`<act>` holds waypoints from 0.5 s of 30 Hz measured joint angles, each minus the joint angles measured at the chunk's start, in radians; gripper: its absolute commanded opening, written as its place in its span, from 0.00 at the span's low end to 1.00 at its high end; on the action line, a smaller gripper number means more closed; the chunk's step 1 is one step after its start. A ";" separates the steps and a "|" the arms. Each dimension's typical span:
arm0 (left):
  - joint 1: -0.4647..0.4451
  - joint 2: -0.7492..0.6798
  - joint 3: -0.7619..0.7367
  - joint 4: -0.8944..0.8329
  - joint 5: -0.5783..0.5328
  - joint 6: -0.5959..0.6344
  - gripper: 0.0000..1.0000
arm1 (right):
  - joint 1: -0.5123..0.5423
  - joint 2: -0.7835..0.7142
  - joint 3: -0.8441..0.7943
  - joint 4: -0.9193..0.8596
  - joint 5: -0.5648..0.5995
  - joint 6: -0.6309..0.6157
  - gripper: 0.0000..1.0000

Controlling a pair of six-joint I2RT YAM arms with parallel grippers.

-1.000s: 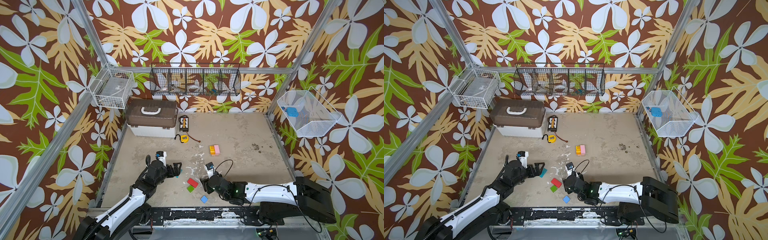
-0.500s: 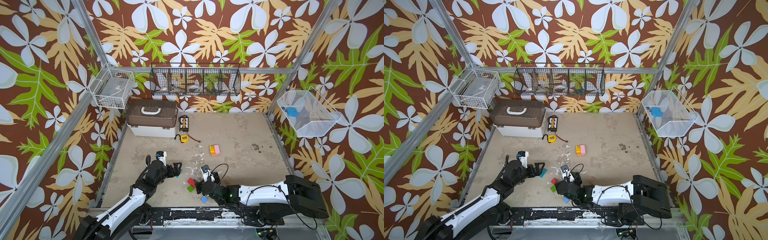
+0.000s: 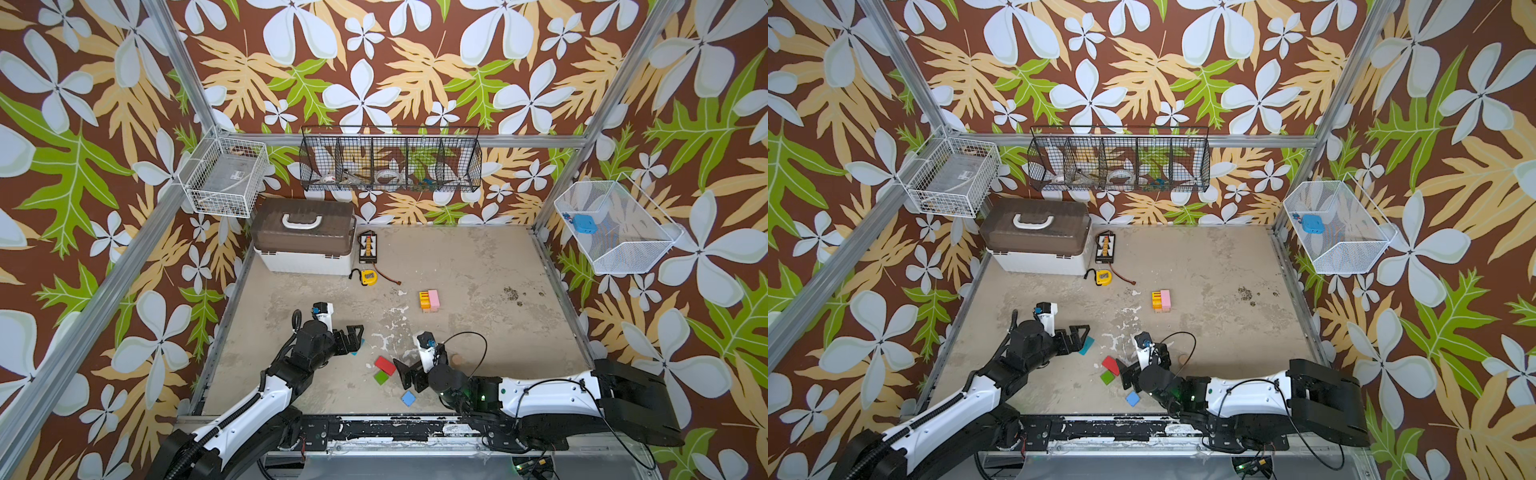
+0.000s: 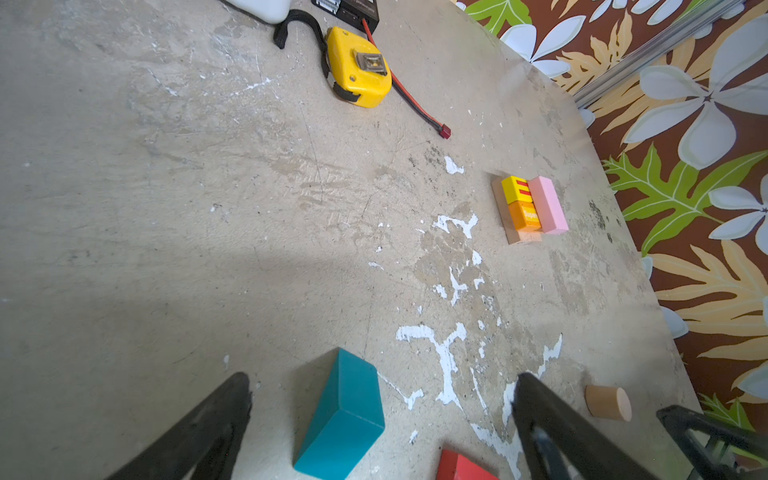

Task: Build the wood block tower
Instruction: 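Move the open right gripper back over the red block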

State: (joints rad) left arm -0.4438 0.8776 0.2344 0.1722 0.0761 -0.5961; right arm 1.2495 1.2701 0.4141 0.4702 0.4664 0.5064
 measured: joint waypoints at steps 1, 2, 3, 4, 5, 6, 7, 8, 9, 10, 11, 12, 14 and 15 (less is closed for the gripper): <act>0.000 0.000 0.000 0.000 0.000 0.000 1.00 | -0.007 0.003 0.008 -0.001 -0.023 -0.012 1.00; 0.000 -0.001 0.000 0.002 0.000 0.000 1.00 | -0.010 0.012 0.018 -0.001 -0.056 -0.019 1.00; 0.000 -0.001 0.000 0.002 0.000 0.000 1.00 | -0.010 0.024 0.029 -0.004 -0.089 -0.026 1.00; 0.000 -0.003 0.000 0.002 0.000 0.000 1.00 | -0.010 0.039 0.043 -0.009 -0.105 -0.037 1.00; 0.000 -0.003 0.000 0.002 0.000 0.000 1.00 | -0.010 0.057 0.056 -0.015 -0.117 -0.039 0.98; 0.000 -0.003 0.000 0.003 0.000 0.000 1.00 | -0.012 0.078 0.070 -0.020 -0.125 -0.040 0.96; 0.000 -0.003 0.000 0.003 0.000 0.000 1.00 | -0.012 0.101 0.085 -0.027 -0.130 -0.043 0.93; 0.000 -0.003 0.000 0.003 0.000 0.000 1.00 | -0.013 0.125 0.099 -0.035 -0.140 -0.046 0.90; -0.001 -0.003 0.000 0.003 0.000 0.000 1.00 | -0.014 0.148 0.113 -0.043 -0.159 -0.051 0.86; -0.001 -0.003 0.000 0.003 0.000 0.000 1.00 | -0.013 0.174 0.129 -0.049 -0.177 -0.056 0.82; -0.001 -0.003 0.000 0.003 0.000 0.000 1.00 | -0.013 0.198 0.143 -0.056 -0.187 -0.064 0.78; -0.001 -0.002 0.000 0.003 0.000 0.000 1.00 | -0.012 0.222 0.158 -0.063 -0.200 -0.065 0.75; -0.001 -0.002 0.000 0.003 0.000 0.000 1.00 | -0.012 0.280 0.198 -0.084 -0.214 -0.065 0.67; -0.001 -0.002 0.000 0.003 0.000 0.000 1.00 | -0.012 0.303 0.214 -0.094 -0.222 -0.066 0.65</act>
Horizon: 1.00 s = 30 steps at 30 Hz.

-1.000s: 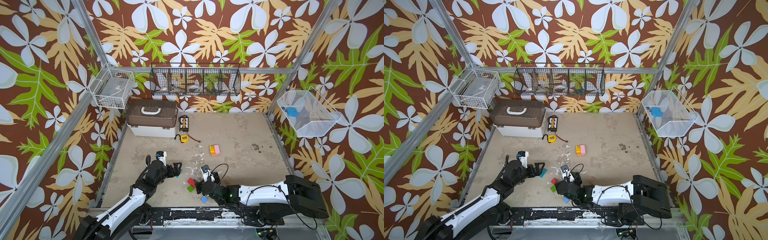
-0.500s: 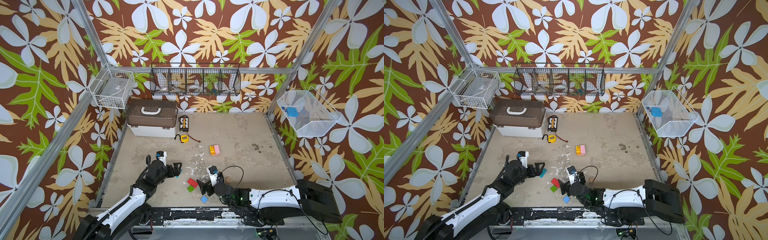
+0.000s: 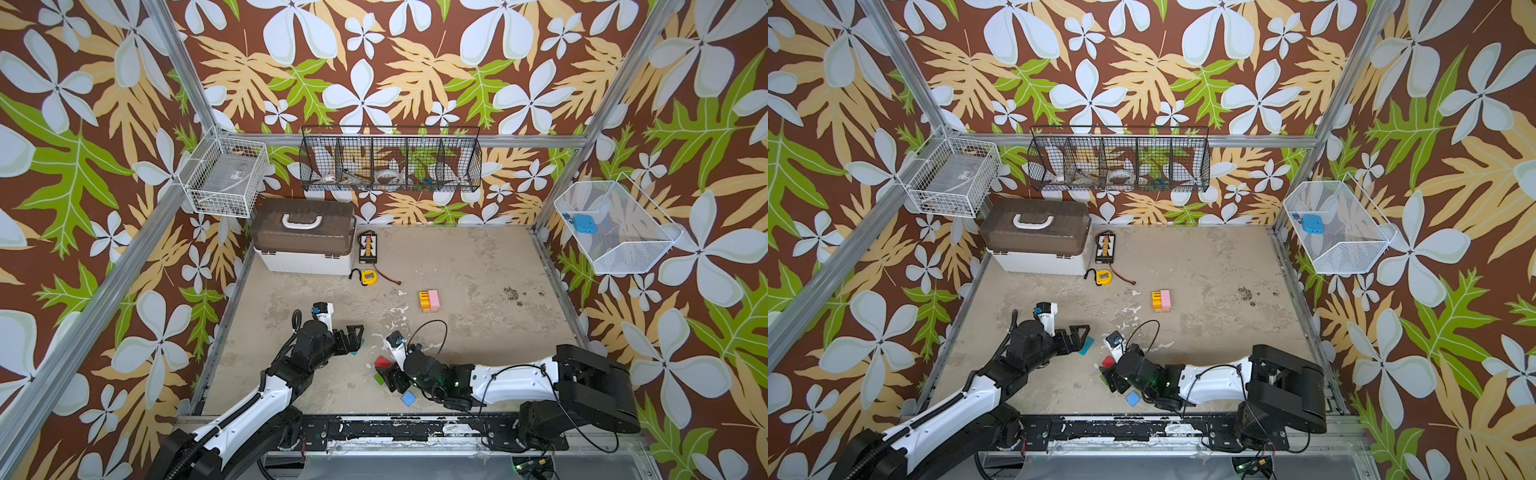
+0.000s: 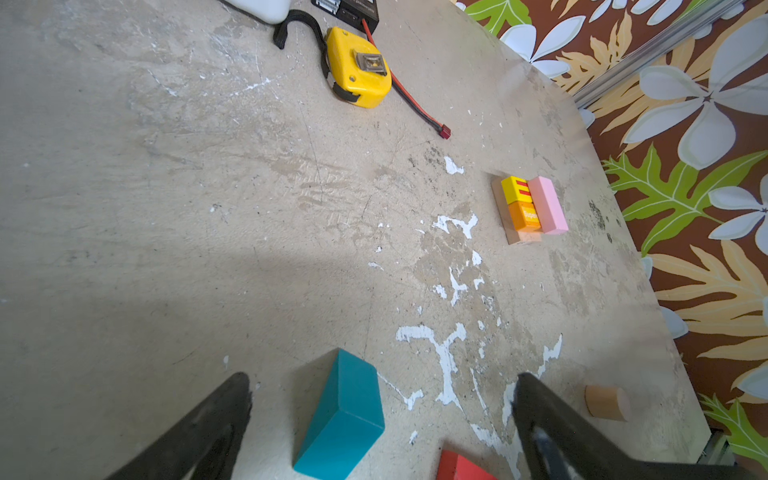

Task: Build the wood block tower
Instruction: 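Move the open right gripper back over the red block, then lower the right gripper onto the red block and grasp it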

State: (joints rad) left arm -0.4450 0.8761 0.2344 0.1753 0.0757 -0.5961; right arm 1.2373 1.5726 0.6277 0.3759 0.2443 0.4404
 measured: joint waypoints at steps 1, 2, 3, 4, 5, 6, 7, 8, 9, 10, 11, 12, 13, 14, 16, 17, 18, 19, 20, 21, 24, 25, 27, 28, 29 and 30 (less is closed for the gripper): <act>0.000 0.001 0.000 0.000 0.000 0.000 1.00 | 0.000 0.025 0.018 -0.014 -0.003 0.000 0.62; -0.001 0.002 0.000 0.000 0.000 0.000 1.00 | 0.000 0.047 0.034 -0.029 -0.003 0.000 0.59; -0.001 0.002 0.000 0.000 0.000 0.000 1.00 | 0.000 0.066 0.048 -0.039 -0.004 0.000 0.57; -0.001 0.002 0.000 0.000 0.000 0.000 1.00 | 0.000 0.086 0.062 -0.051 -0.004 0.000 0.56; -0.001 0.002 0.000 0.000 0.000 0.000 1.00 | 0.000 0.103 0.074 -0.065 -0.004 0.000 0.56; -0.001 0.002 0.000 0.000 0.000 0.000 1.00 | 0.000 0.113 0.082 -0.074 -0.004 0.000 0.55; -0.001 0.002 0.000 0.000 0.000 0.000 1.00 | 0.000 0.123 0.090 -0.084 -0.004 0.000 0.55; -0.002 0.002 0.000 0.000 0.000 0.000 1.00 | 0.000 0.131 0.097 -0.090 -0.004 0.000 0.54; -0.002 0.003 0.000 0.000 0.000 0.000 1.00 | 0.000 0.135 0.101 -0.096 -0.003 0.000 0.54; -0.003 0.003 0.000 0.000 0.000 0.000 1.00 | 0.000 0.139 0.105 -0.102 -0.002 0.000 0.53; -0.003 0.003 0.000 0.000 0.000 0.000 1.00 | 0.000 0.141 0.107 -0.107 -0.001 0.000 0.52; -0.003 0.003 0.000 0.000 0.000 0.000 1.00 | 0.000 0.142 0.108 -0.111 0.000 0.000 0.52; -0.003 0.003 0.000 0.000 0.000 0.000 1.00 | 0.000 0.142 0.108 -0.116 0.003 0.000 0.51; -0.004 0.003 0.000 0.000 0.000 0.000 1.00 | 0.000 0.142 0.108 -0.121 0.008 0.000 0.50; -0.005 0.003 0.000 0.000 0.000 0.000 1.00 | 0.000 0.142 0.107 -0.128 0.021 0.000 0.48; -0.005 0.004 0.000 0.000 0.000 0.000 1.00 | 0.000 0.141 0.107 -0.129 0.025 0.001 0.48; -0.005 0.005 0.000 0.000 0.000 0.000 1.00 | 0.000 0.140 0.106 -0.131 0.030 0.001 0.47; -0.005 0.006 0.000 0.000 0.000 0.000 1.00 | 0.000 0.140 0.106 -0.133 0.037 0.001 0.47; -0.005 0.007 0.000 0.000 0.000 0.000 1.00 | 0.000 0.139 0.105 -0.135 0.043 0.001 0.46; -0.006 0.008 0.000 0.000 -0.001 0.000 1.00 | 0.000 0.138 0.103 -0.136 0.048 0.002 0.46; -0.008 0.009 0.000 0.000 -0.004 0.000 1.00 | 0.000 0.136 0.098 -0.138 0.068 0.005 0.45; -0.008 0.010 0.000 0.000 -0.004 0.000 1.00 | -0.001 0.133 0.096 -0.140 0.073 0.005 0.45; -0.008 0.011 0.000 0.000 -0.007 0.000 1.00 | -0.002 0.127 0.091 -0.146 0.082 0.008 0.45; -0.008 0.011 0.000 0.000 -0.007 0.000 1.00 | -0.003 0.125 0.088 -0.147 0.089 0.009 0.45; -0.008 0.011 0.000 0.000 -0.008 0.000 1.00 | -0.004 0.122 0.085 -0.149 0.093 0.013 0.46; -0.008 0.011 0.000 0.000 -0.008 0.000 1.00 | -0.006 0.120 0.083 -0.152 0.098 0.021 0.45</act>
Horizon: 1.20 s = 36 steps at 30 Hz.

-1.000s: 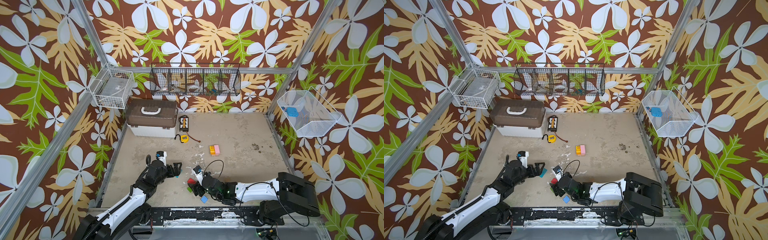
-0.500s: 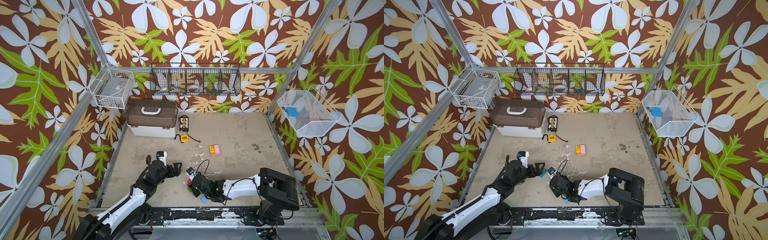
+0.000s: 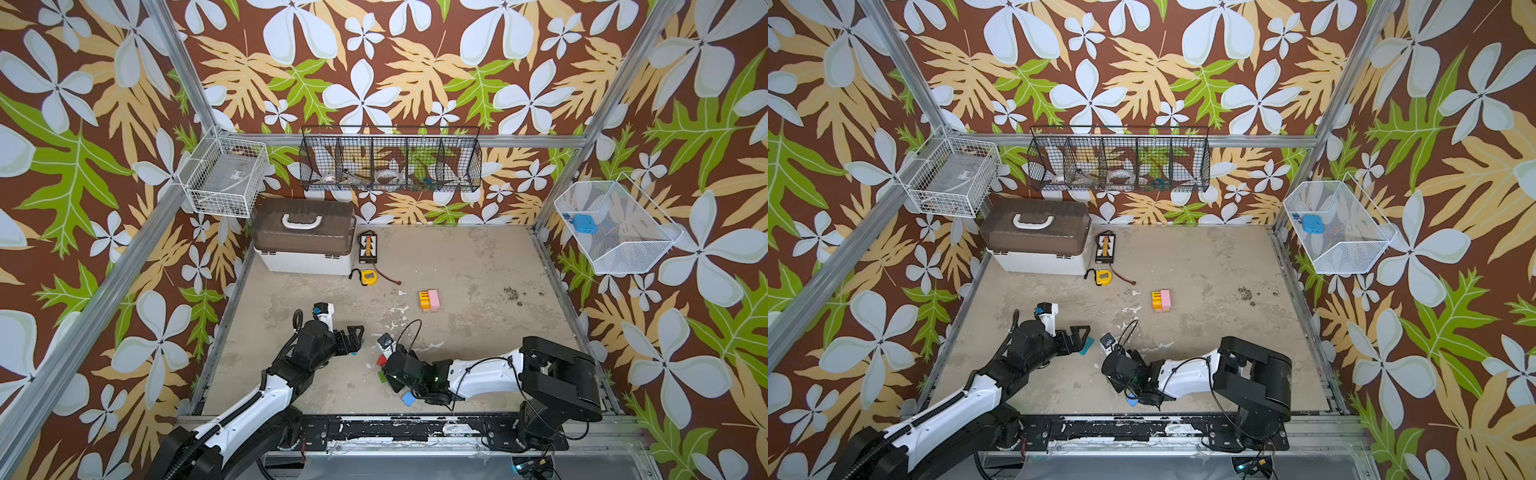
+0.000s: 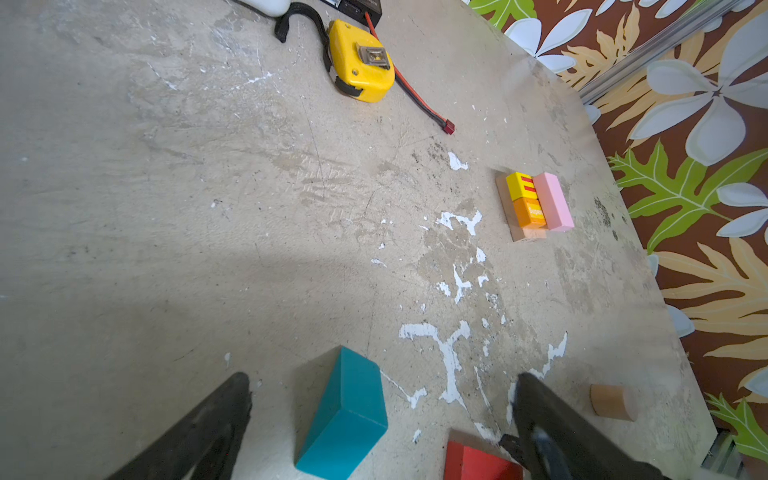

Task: Build the wood block tower
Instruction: 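Lower the right gripper onto the red block and grasp it, then lift the red block and carry it above the tower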

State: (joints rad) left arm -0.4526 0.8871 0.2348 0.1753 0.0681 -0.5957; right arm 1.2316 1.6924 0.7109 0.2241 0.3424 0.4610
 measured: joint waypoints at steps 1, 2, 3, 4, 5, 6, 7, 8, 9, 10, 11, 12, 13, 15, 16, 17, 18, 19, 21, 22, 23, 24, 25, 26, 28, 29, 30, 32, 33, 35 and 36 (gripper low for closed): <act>0.000 0.000 0.000 0.000 0.000 0.000 1.00 | -0.002 -0.002 -0.002 0.000 0.005 0.000 0.45; -0.001 0.001 0.000 0.000 0.000 0.000 1.00 | -0.004 -0.003 -0.004 -0.001 0.008 0.003 0.45; -0.001 0.001 0.000 0.000 0.000 0.000 1.00 | -0.007 -0.004 -0.006 -0.002 0.011 0.004 0.45; -0.001 0.001 0.000 0.000 0.000 0.000 1.00 | -0.010 -0.004 -0.009 0.000 0.017 0.007 0.45; -0.001 0.001 0.000 0.000 0.000 0.000 1.00 | -0.013 -0.004 -0.011 -0.002 0.021 0.007 0.45; -0.001 0.002 0.000 0.000 0.000 0.000 1.00 | -0.017 -0.004 -0.014 -0.004 0.022 0.009 0.45; -0.002 0.002 0.000 0.000 0.000 0.000 1.00 | -0.022 -0.004 -0.016 -0.008 0.024 0.011 0.44; -0.002 0.002 0.000 0.000 0.000 0.000 1.00 | -0.026 -0.004 -0.018 -0.012 0.025 0.014 0.44; -0.002 0.002 0.000 0.000 0.000 0.000 1.00 | -0.029 -0.004 -0.019 -0.016 0.025 0.018 0.43; -0.002 0.002 0.000 0.000 0.000 0.000 1.00 | -0.034 -0.004 -0.021 -0.018 0.027 0.027 0.42; -0.002 0.002 0.000 0.000 0.000 0.000 1.00 | -0.036 -0.004 -0.022 -0.021 0.028 0.030 0.42; -0.002 0.002 0.000 0.000 0.000 0.000 1.00 | -0.041 -0.004 -0.022 -0.024 0.029 0.032 0.42; -0.002 0.002 0.000 0.000 0.000 0.000 1.00 | -0.043 -0.004 -0.022 -0.028 0.030 0.034 0.42; -0.002 0.002 0.000 0.000 0.000 0.000 1.00 | -0.047 -0.004 -0.022 -0.034 0.033 0.040 0.40; -0.002 0.002 0.000 0.000 0.000 0.000 1.00 | -0.049 -0.004 -0.022 -0.036 0.035 0.045 0.39; -0.002 0.002 0.000 0.000 0.000 0.000 1.00 | -0.053 -0.004 -0.022 -0.037 0.037 0.054 0.38; -0.002 0.002 0.000 0.000 0.000 0.000 1.00 | -0.053 -0.004 -0.022 -0.038 0.042 0.055 0.37; -0.003 0.002 0.000 0.000 0.000 0.000 1.00 | -0.054 -0.004 -0.021 -0.040 0.047 0.058 0.36; -0.003 0.002 0.000 0.000 0.000 0.000 1.00 | -0.055 -0.003 -0.016 -0.051 0.054 0.062 0.33; -0.003 0.002 0.000 0.000 0.000 0.000 1.00 | -0.055 -0.002 -0.013 -0.053 0.058 0.063 0.32; -0.003 0.002 0.000 0.000 0.000 0.000 1.00 | -0.056 0.000 -0.009 -0.060 0.060 0.066 0.31; -0.003 0.002 0.000 0.000 0.000 0.000 1.00 | -0.055 0.002 -0.007 -0.060 0.062 0.070 0.30; -0.003 0.002 0.000 0.000 0.000 0.000 1.00 | -0.055 0.002 -0.006 -0.062 0.066 0.076 0.29; -0.003 0.002 0.000 0.000 0.000 0.000 1.00 | -0.055 0.003 -0.006 -0.065 0.068 0.077 0.28; -0.004 0.002 0.000 0.000 0.000 0.000 1.00 | -0.055 0.003 -0.006 -0.068 0.072 0.081 0.26; -0.004 0.002 0.000 0.000 0.000 0.000 1.00 | -0.055 0.003 -0.005 -0.068 0.072 0.082 0.25; -0.004 0.002 0.000 0.000 0.000 0.000 1.00 | -0.055 0.003 -0.005 -0.069 0.073 0.082 0.24; -0.004 0.002 0.000 0.000 0.000 0.000 1.00 | -0.055 0.003 -0.002 -0.076 0.074 0.085 0.23; -0.004 0.002 0.000 0.000 0.000 0.000 1.00 | -0.055 0.003 0.000 -0.079 0.074 0.085 0.23; -0.004 0.002 0.000 0.000 0.000 0.000 1.00 | -0.055 0.003 0.005 -0.083 0.075 0.089 0.22; -0.004 0.002 0.000 0.000 0.000 0.000 1.00 | -0.055 0.002 0.006 -0.083 0.075 0.089 0.21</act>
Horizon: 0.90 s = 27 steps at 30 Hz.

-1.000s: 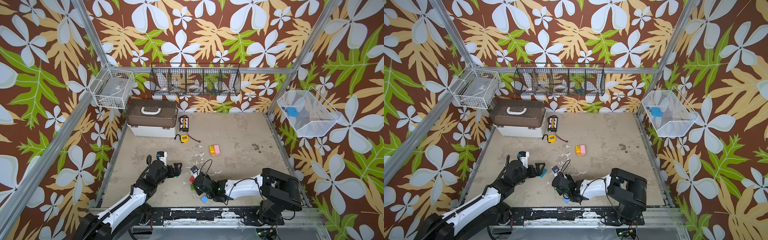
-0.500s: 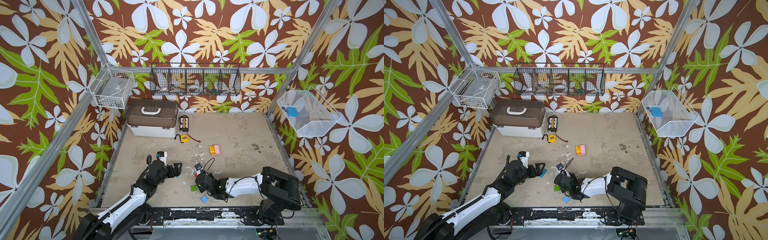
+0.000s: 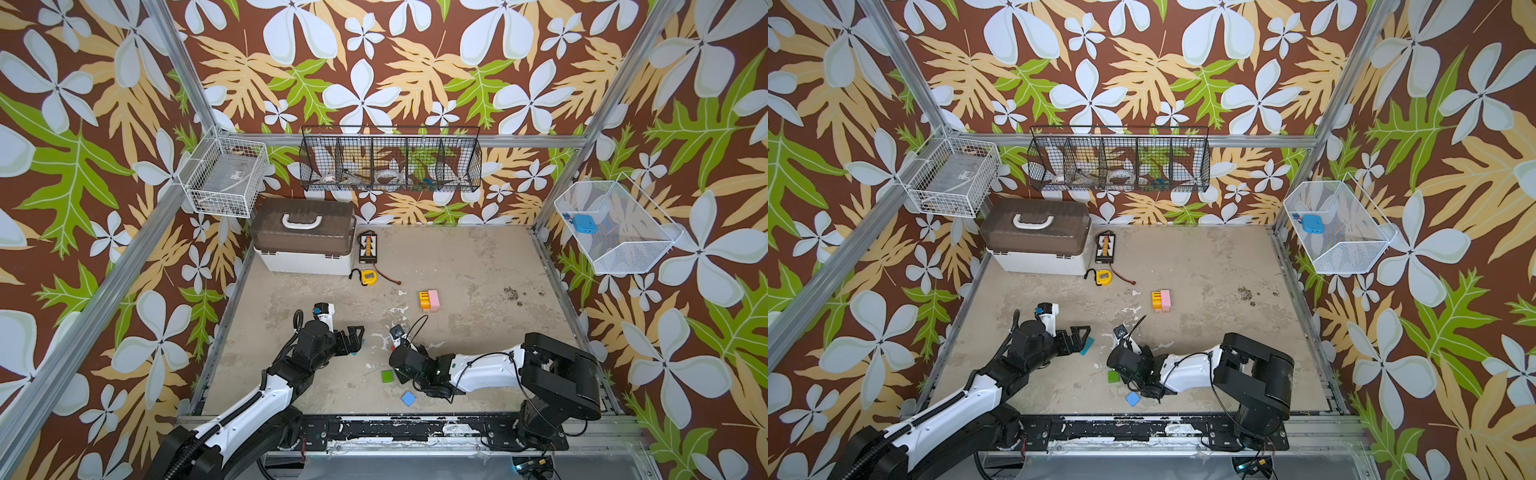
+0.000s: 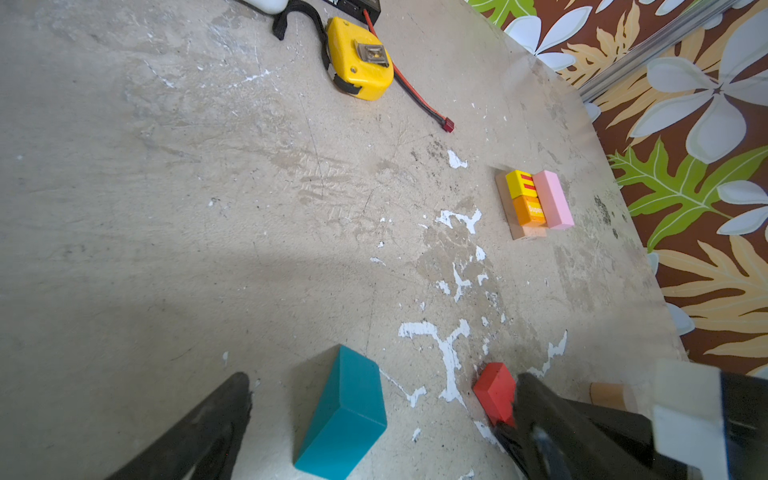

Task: Build the wood block tower
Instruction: 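Lift the red block and carry it above the tower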

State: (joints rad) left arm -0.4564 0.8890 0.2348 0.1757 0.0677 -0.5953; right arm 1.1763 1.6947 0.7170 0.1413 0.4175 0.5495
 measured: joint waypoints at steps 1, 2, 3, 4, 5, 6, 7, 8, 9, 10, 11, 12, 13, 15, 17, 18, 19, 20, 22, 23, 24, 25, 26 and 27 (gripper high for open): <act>0.000 0.000 0.000 0.000 0.000 0.000 1.00 | 0.000 0.000 0.003 -0.005 0.000 0.000 0.21; -0.001 0.000 0.000 0.000 0.000 0.000 1.00 | 0.000 -0.001 0.005 -0.009 0.000 0.001 0.20; -0.001 0.000 0.000 0.000 -0.003 0.000 1.00 | 0.000 -0.005 0.006 -0.014 0.000 0.001 0.20; -0.002 0.000 0.000 0.000 -0.004 0.000 1.00 | 0.000 -0.008 0.007 -0.019 0.001 0.001 0.20; -0.003 0.000 0.000 0.000 -0.005 0.000 1.00 | 0.000 -0.016 0.009 -0.025 0.002 0.002 0.20; -0.003 0.000 0.000 0.000 -0.005 0.000 1.00 | 0.000 -0.025 0.011 -0.029 0.003 0.002 0.20; -0.003 0.000 0.000 0.000 -0.006 0.000 1.00 | 0.000 -0.030 0.011 -0.030 0.005 0.003 0.20; -0.003 0.001 0.000 0.000 -0.006 0.000 1.00 | 0.000 -0.041 0.011 -0.035 0.007 0.004 0.20; -0.003 0.001 0.001 0.000 -0.006 0.000 1.00 | 0.000 -0.047 0.011 -0.039 0.009 0.005 0.20; -0.003 0.001 0.002 0.000 -0.006 0.000 1.00 | 0.000 -0.057 0.011 -0.045 0.013 0.009 0.19; -0.003 0.001 0.002 0.000 -0.006 0.000 1.00 | 0.000 -0.066 0.011 -0.048 0.014 0.013 0.19; -0.003 0.001 0.002 0.000 -0.006 0.000 1.00 | 0.000 -0.078 0.010 -0.053 0.020 0.013 0.19; -0.003 0.001 0.002 0.000 -0.006 0.000 1.00 | 0.000 -0.095 0.010 -0.064 0.024 0.015 0.20; -0.003 0.001 0.002 0.000 -0.007 0.000 1.00 | -0.002 -0.185 0.033 -0.157 0.069 0.024 0.18; -0.003 0.000 0.002 0.000 -0.006 0.000 1.00 | -0.008 -0.300 0.079 -0.179 0.140 0.037 0.18; -0.003 0.000 0.002 0.000 -0.006 0.000 1.00 | -0.013 -0.331 0.100 -0.160 0.170 0.049 0.16; -0.003 -0.002 0.002 0.000 -0.006 0.000 1.00 | -0.018 -0.346 0.113 -0.151 0.195 0.052 0.16; -0.003 -0.003 0.002 0.000 -0.006 0.000 1.00 | -0.026 -0.354 0.122 -0.160 0.210 0.053 0.15; -0.004 -0.008 0.002 0.000 -0.006 0.000 1.00 | -0.046 -0.356 0.121 -0.207 0.213 0.067 0.15; -0.004 -0.012 0.002 0.000 -0.006 0.000 1.00 | -0.060 -0.359 0.121 -0.225 0.214 0.074 0.13; -0.005 -0.016 0.001 0.000 -0.006 0.000 1.00 | -0.075 -0.363 0.121 -0.229 0.214 0.075 0.11; -0.005 -0.019 0.000 0.000 -0.006 0.000 1.00 | -0.090 -0.364 0.122 -0.231 0.211 0.080 0.10; -0.005 -0.024 -0.001 0.000 -0.005 0.000 1.00 | -0.110 -0.364 0.122 -0.235 0.202 0.087 0.09; -0.005 -0.028 -0.002 0.000 -0.003 0.000 1.00 | -0.131 -0.363 0.121 -0.241 0.184 0.098 0.08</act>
State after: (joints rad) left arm -0.4618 0.8608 0.2325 0.1757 0.0650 -0.5957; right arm 1.0451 1.3315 0.8379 -0.0994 0.6014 0.6472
